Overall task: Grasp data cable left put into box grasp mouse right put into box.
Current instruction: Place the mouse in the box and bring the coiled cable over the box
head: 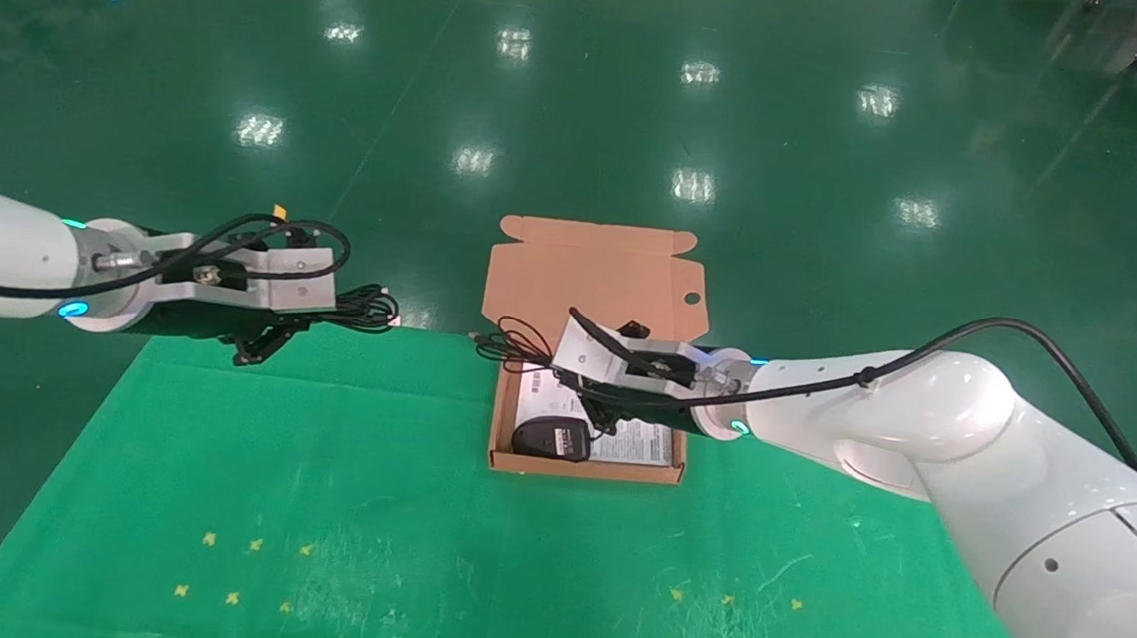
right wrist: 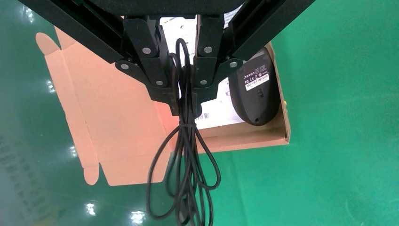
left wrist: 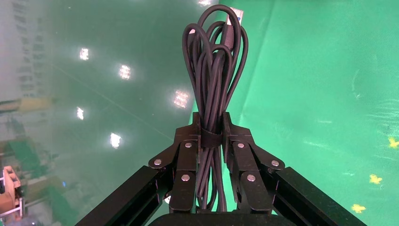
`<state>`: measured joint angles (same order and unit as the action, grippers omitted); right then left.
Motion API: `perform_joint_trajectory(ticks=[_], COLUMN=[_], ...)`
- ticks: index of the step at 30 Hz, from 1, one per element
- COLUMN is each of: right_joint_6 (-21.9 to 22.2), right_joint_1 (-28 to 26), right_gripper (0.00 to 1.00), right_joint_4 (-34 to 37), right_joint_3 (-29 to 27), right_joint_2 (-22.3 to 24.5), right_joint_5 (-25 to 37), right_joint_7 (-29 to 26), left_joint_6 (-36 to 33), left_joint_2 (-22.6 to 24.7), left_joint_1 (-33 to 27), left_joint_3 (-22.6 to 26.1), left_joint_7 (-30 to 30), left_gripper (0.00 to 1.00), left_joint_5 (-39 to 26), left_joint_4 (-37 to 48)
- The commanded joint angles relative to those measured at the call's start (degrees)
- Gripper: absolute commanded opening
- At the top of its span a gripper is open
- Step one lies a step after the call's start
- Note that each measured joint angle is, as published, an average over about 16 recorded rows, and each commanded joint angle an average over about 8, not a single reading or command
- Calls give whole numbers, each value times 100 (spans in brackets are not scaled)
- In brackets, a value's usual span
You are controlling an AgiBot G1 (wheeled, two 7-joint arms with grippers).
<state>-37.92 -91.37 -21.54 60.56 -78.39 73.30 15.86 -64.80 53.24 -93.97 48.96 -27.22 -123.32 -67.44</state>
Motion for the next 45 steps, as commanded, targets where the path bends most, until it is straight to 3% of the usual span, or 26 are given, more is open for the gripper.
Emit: perform_joint_trajectory(ticks=[1,9,17,29,38,45], right_joint_6=[-10,1,155,320,479,574], right_joint_1=[-2,-3,-61,-162,-171,-203], right_gripper=[100,100,100,100,100,100], right_joint_4=[6,-77,-386,-1333,-2334,-3124], right_joint_3=[32,-40,-102,-67,128,367], right_joint_2=[0,77,485,1553,2478,3110], right_joint_5=[-4,-6,-43,200,640,1200], right_joint_7=[-9,9,25,-139,-740,-1323], left_joint_6=[0,15,369,1462,2152,2547], left_joint_2=[0,22,359,1422,2299,2514], left_joint_1=[0,12,171,342,280,326], left_joint_3=[0,4,72,190,258,543], left_joint_7=[0,10,242,1220,2166,2714], left_gripper=[0,0,0,0,0,0], left_joint_5=[0,5,31,221,568,1175], left_joint_4=[-1,2,198,1333,2559,2831])
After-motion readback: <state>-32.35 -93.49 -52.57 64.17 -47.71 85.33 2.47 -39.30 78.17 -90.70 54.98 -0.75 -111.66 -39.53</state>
